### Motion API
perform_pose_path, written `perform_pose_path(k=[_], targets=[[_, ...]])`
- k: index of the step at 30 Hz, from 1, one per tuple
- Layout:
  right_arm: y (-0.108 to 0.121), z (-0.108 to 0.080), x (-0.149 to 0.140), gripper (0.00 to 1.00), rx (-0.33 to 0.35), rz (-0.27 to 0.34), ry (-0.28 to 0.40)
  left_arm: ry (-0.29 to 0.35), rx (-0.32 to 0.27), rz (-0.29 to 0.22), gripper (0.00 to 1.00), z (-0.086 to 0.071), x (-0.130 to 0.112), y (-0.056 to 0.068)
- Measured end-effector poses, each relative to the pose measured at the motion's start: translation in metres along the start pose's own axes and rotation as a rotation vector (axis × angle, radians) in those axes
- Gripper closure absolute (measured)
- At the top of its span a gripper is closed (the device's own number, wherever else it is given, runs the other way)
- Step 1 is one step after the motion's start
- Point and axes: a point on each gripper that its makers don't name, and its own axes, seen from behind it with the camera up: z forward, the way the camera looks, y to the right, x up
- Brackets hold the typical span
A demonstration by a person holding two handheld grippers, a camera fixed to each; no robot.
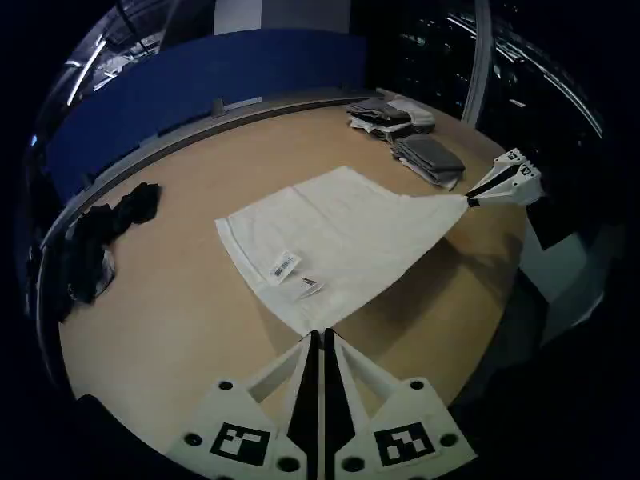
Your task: Fold towel
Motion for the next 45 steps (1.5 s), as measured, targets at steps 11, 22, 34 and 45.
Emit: perform_pose_path(k=[11, 22, 34, 45], targets=[[-0.001, -0.022, 0.014, 0.96, -0.003, 0.0, 0.018, -0.001, 0.002, -0.022, 0.96, -0.017, 0.013, 0.003], [-0.002, -0.037, 0.017, 0.96, -0.003, -0.005, 0.01, -0.004, -0.02, -0.038, 0.96, -0.03, 0.019, 0.013], [0.0, -0.033, 0.025, 0.96, -0.002, -0.005, 0.003, -0.008, -0.013, -0.059, 0.96, -0.025, 0.023, 0.006], [0.011, -0.015, 0.039, 0.96, -0.009, -0.002, -0.007, 0.001, 0.004, -0.096, 0.96, -0.011, 0.039, -0.014]])
